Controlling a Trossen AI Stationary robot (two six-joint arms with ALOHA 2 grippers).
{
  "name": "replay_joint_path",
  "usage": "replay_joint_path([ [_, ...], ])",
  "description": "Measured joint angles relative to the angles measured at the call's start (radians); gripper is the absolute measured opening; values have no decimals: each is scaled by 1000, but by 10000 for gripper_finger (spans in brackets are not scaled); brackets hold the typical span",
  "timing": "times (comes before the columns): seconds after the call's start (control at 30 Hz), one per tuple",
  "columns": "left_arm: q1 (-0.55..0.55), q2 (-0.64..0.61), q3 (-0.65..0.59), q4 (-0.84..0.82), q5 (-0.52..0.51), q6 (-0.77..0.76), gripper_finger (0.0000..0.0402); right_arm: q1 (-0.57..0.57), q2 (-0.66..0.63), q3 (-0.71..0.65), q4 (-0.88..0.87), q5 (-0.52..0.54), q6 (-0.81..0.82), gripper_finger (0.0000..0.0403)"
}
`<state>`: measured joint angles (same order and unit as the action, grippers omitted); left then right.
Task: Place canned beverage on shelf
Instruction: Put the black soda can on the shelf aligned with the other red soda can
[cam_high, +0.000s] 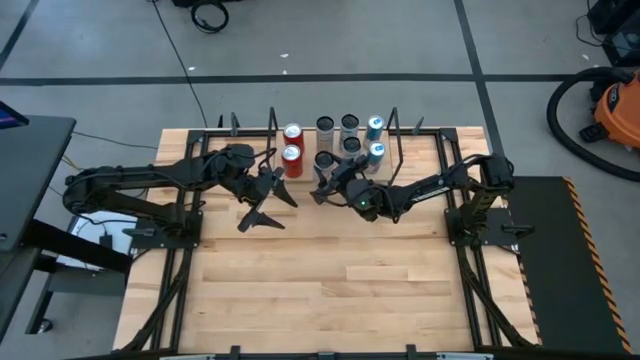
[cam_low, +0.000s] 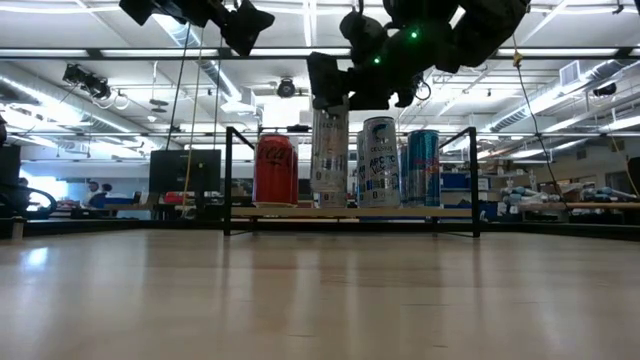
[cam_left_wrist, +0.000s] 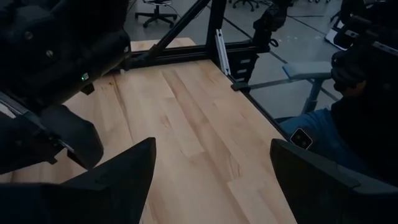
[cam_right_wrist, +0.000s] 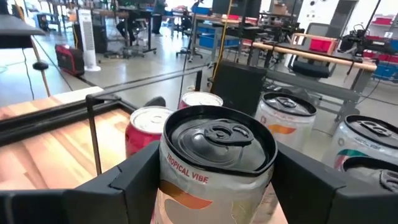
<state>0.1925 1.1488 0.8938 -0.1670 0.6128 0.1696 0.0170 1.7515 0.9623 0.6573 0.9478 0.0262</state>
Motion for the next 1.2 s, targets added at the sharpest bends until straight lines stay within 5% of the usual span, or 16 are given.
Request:
replay_joint_path([
  [0.2, 0, 0, 0, -3, 0, 0, 316, 7, 15, 0, -10, -57, 27, 266],
  [0.83, 0, 0, 0, -19, 0, -1, 316, 108, 31, 0, -209, 30, 214, 268],
  [1.2, 0, 1, 0, -10, -8, -1, 316, 106, 126, -4, -105, 28, 153, 269],
])
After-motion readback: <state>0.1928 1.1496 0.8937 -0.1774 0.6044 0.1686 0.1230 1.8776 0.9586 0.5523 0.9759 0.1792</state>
